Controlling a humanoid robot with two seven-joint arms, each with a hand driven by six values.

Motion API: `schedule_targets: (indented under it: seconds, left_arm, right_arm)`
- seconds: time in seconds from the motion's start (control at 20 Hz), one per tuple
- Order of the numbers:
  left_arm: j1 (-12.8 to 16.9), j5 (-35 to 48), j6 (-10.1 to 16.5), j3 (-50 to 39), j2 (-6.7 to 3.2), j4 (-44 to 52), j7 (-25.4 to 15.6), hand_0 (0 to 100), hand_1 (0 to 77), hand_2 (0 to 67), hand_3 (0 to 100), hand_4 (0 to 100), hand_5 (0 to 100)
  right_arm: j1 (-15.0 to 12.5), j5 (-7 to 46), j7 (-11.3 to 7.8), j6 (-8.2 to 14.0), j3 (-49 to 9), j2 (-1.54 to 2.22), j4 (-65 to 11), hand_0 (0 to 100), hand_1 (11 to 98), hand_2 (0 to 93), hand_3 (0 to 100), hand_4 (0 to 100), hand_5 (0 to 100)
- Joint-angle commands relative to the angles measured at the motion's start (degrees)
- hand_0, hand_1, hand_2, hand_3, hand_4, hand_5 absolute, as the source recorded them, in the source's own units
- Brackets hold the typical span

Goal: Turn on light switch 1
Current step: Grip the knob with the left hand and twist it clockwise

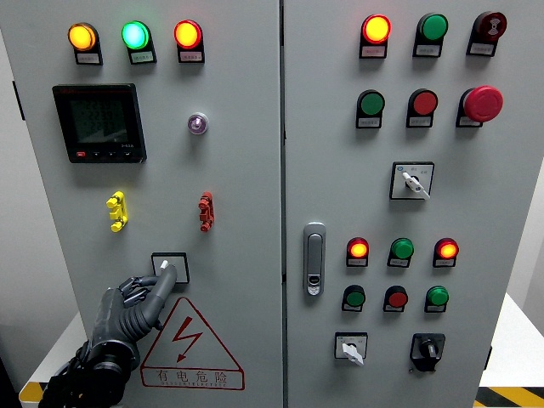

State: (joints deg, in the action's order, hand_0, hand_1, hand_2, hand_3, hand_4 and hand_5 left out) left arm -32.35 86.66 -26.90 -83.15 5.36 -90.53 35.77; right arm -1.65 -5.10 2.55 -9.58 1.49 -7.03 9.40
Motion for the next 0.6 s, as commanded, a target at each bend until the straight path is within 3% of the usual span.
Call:
schedule_targets:
  seconds: [0.0,0.4,0.55]
  left_arm:
    - [0.0,0.0,0.0,0.0,0.0,0.0,0.0,49,60.7,51.7,90,100,84]
    - [-0.8,0.0,-0.4,0.0,0.09,0.3,0.0,66,60.2,51.1,90,100,84]
    - [-0.8,0.0,-0.7,0.0,0.18,0.4,0.0,68,59.2,51.1,90,100,84]
  right_arm:
    - [0.1,0.0,0.0,0.0,0.0,0.0,0.0,0,22.5,0.0,11,23,15]
    - [0.1,0.0,0.0,0.0,0.0,-0.09,0.0,0,22.5,0.0,11,23,15]
    - [0.0,0.0,0.0,0.0,0.0,0.0,0.0,0,22.5,0.0,11,23,15]
